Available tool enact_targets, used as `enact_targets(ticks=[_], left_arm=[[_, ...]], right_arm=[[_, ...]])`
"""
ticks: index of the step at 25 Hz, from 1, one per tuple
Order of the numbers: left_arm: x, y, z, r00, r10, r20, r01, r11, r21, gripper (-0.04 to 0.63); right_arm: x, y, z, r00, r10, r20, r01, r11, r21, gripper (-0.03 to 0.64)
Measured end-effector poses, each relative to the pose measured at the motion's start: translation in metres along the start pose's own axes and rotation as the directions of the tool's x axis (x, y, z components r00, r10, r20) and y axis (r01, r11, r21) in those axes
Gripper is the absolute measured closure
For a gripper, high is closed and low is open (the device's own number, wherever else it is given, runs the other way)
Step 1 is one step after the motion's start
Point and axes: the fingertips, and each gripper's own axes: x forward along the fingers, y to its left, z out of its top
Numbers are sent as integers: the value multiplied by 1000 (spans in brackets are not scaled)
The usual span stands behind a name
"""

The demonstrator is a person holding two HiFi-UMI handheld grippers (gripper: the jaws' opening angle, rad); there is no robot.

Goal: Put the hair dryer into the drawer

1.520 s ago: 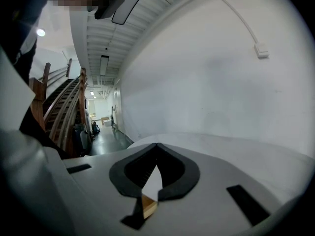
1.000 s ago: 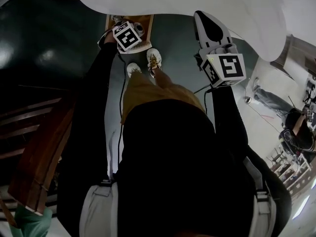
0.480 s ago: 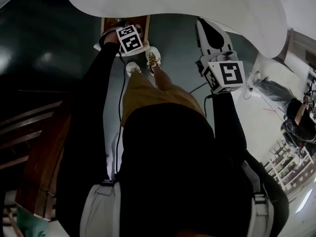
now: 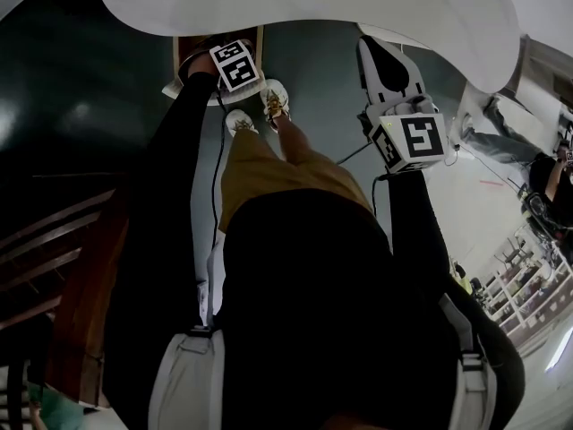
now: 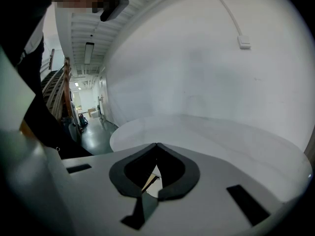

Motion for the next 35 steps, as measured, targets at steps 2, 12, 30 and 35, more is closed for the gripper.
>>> enact_targets(ticks=[2,12,30,35], left_arm=[[5,1,-4,1000,3,-15,-3,1000,7,222],[15,1,-1,1000,17,-23,-15,998,65,221],[-10,-9,3,996,74,55,-75,997,19,221],[-21,-14,4,994,95,62,-95,995,-2,221]], right_arm=[[0,-2,-3,1000,-3,-6,3,1000,3,591],[-7,-6,-12,999,-21,-25,21,1000,18,591],[-18,12,-1,999,30,22,-30,1000,-3,591],[-22,15,2,998,50,46,-50,999,-2,591]])
